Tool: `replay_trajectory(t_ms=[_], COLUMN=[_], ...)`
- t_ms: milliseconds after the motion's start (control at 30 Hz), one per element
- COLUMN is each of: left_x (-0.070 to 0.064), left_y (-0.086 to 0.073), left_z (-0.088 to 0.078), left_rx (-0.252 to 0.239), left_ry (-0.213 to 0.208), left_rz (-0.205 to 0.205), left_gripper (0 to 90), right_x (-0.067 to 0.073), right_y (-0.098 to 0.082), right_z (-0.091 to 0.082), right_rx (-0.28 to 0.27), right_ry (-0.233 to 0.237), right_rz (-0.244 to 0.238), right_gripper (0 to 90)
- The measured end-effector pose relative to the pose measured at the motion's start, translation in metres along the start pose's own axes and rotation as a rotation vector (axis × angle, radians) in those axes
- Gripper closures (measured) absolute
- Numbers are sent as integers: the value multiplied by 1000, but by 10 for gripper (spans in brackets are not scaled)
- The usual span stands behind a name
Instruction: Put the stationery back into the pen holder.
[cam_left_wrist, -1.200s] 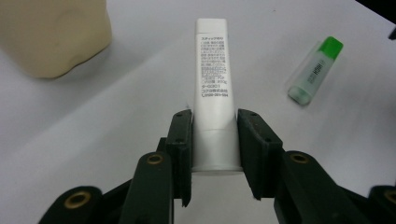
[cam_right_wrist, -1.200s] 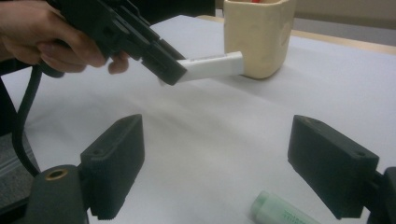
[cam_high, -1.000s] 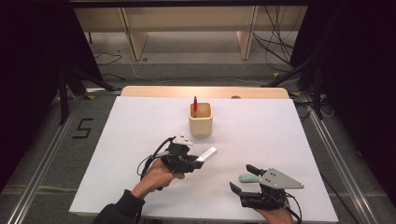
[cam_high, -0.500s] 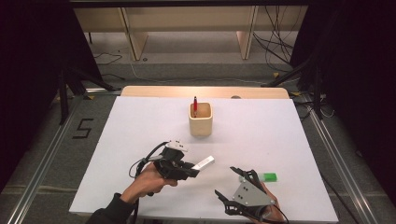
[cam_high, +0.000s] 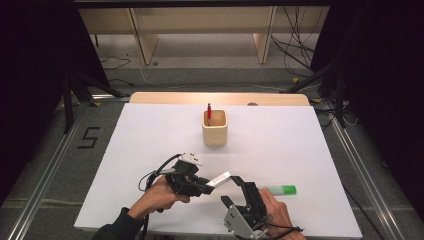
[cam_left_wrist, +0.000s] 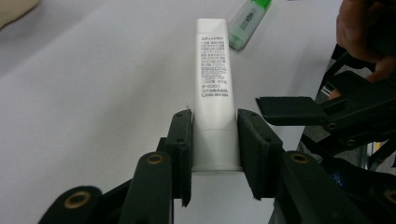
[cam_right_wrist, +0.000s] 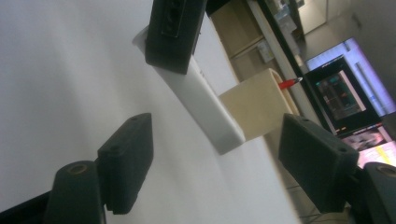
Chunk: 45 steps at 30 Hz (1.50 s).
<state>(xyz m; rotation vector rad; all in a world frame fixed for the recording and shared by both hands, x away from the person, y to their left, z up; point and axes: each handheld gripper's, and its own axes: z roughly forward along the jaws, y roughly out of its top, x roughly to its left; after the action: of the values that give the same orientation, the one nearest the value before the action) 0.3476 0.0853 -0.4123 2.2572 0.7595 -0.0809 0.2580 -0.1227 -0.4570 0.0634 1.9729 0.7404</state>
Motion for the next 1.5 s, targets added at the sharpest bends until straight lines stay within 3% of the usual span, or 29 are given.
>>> replay_trajectory(t_ms=[33, 67, 133, 333, 433, 600, 667, 1167, 1500], left_x=[-1, -1, -2, -4, -4, -4, -5, -7, -7], left_y=[0, 0, 0, 0, 0, 0, 0, 0, 0], left_z=[0, 0, 1, 2, 2, 3, 3, 6, 8], left_rx=[1, 4, 5, 19, 26, 31, 38, 55, 59], left_ry=[-4, -5, -9, -26, -31, -35, -44, -57, -55], left_rz=[-1, 4, 5, 12, 18, 16, 18, 17, 4], left_gripper=[668, 668, 668, 668, 668, 667, 668, 667, 666], right_x=[4, 4, 6, 13, 16, 19, 20, 28, 32], right_y=[2, 2, 2, 2, 2, 1, 1, 1, 0], right_z=[4, 4, 6, 11, 15, 17, 17, 20, 21], right_rx=[7, 7, 12, 31, 33, 37, 42, 28, 35], right_ry=[-27, -27, -38, -61, -82, -89, -99, -105, -97], right_rz=[-69, -69, -136, -210, -292, -327, -378, -455, -495], right_gripper=[304, 304, 338, 408, 461, 521, 549, 666, 697])
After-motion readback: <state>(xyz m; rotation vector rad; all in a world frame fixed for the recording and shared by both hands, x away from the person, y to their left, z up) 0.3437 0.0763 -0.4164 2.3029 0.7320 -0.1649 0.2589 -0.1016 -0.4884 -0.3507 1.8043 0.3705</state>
